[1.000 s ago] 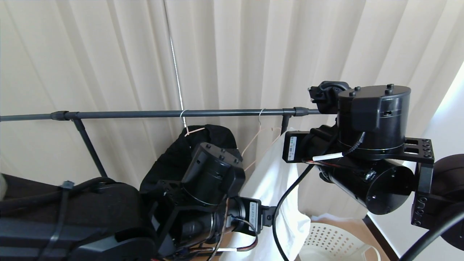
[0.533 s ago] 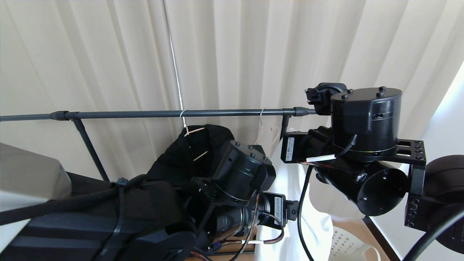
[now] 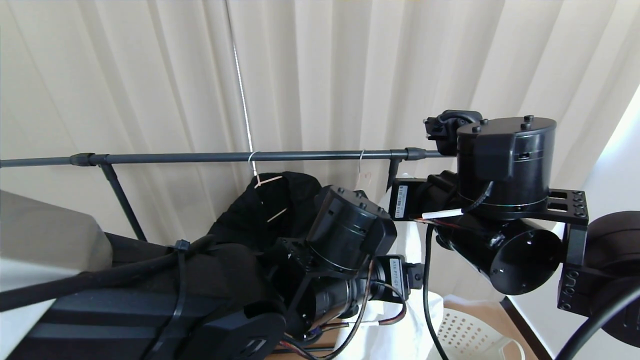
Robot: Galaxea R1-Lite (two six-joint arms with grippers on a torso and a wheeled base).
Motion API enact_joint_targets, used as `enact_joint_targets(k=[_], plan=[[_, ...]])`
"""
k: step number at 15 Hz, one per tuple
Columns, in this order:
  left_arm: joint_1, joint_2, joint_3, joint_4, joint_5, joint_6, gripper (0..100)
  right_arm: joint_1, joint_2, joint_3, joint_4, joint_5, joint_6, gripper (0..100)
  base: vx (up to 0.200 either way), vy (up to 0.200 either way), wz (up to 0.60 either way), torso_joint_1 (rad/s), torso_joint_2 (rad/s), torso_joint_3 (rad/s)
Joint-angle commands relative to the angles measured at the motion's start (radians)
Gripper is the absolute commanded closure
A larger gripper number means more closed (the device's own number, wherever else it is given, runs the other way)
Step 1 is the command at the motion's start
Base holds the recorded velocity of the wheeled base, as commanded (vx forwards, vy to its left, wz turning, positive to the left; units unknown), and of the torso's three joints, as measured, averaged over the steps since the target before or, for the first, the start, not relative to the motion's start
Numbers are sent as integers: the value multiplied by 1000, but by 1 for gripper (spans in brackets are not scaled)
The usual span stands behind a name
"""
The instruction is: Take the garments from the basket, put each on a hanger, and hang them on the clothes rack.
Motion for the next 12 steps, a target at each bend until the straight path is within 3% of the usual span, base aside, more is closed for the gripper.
enact_joint_targets(k=[1,3,5,6,12], plan=[[2,12,-16,0,9,-3,0,5,2,1,0,0,0,100,0,0,0,0,0,0],[5,49,-56,6,68,-9,0,10,2,1,0,0,2,100,0,0,0,0,0,0],[17,118,-86,8,217,-3,0,10,-4,1,0,-1,2,100,0,0,0,0,0,0],[30,124,-85,8,243,0,0,10,-6,2,0,-1,2,100,0,0,0,0,0,0],[60,103,1,8,279,20,0,5,-14,1,0,-3,2,100,0,0,0,0,0,0]])
